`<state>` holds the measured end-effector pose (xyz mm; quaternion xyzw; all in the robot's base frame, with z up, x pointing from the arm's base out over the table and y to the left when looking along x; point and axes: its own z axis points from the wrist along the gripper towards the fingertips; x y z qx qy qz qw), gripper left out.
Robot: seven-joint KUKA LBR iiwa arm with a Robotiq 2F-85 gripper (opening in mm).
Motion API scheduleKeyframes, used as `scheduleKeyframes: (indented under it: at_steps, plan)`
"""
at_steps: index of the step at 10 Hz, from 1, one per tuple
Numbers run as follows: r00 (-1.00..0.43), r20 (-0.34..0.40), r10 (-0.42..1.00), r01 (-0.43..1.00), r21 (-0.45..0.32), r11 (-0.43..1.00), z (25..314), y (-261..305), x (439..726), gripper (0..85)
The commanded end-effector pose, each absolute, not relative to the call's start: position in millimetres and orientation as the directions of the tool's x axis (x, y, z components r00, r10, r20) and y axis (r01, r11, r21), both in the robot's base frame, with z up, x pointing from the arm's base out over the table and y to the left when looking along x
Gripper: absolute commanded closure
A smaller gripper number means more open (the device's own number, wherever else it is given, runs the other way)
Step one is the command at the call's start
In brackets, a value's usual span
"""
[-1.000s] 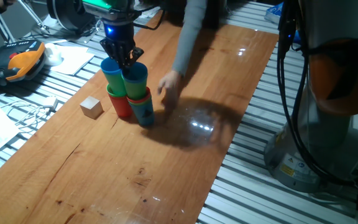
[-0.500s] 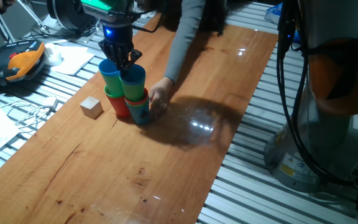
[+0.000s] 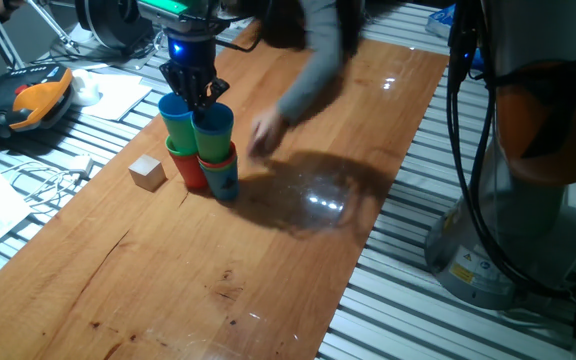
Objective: Stack the cups
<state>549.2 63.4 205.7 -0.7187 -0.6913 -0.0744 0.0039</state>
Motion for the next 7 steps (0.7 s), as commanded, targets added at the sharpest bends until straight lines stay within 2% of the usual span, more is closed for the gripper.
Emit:
scheduleKeyframes:
  at_steps: [1,5,6,7]
  plan:
    - [0.03,0.103,0.994,0.995,0.09,-0.039,205.6,63.3,549.2,85.0]
    - [0.016,0.095,0.995,0.997,0.069,-0.023,204.7,63.5,549.8,85.0]
    - [0.016,0.093,0.996,0.997,0.069,-0.023,204.5,63.6,549.9,68.0]
    - [0.016,0.092,0.996,0.997,0.069,-0.022,204.5,63.7,549.9,68.0]
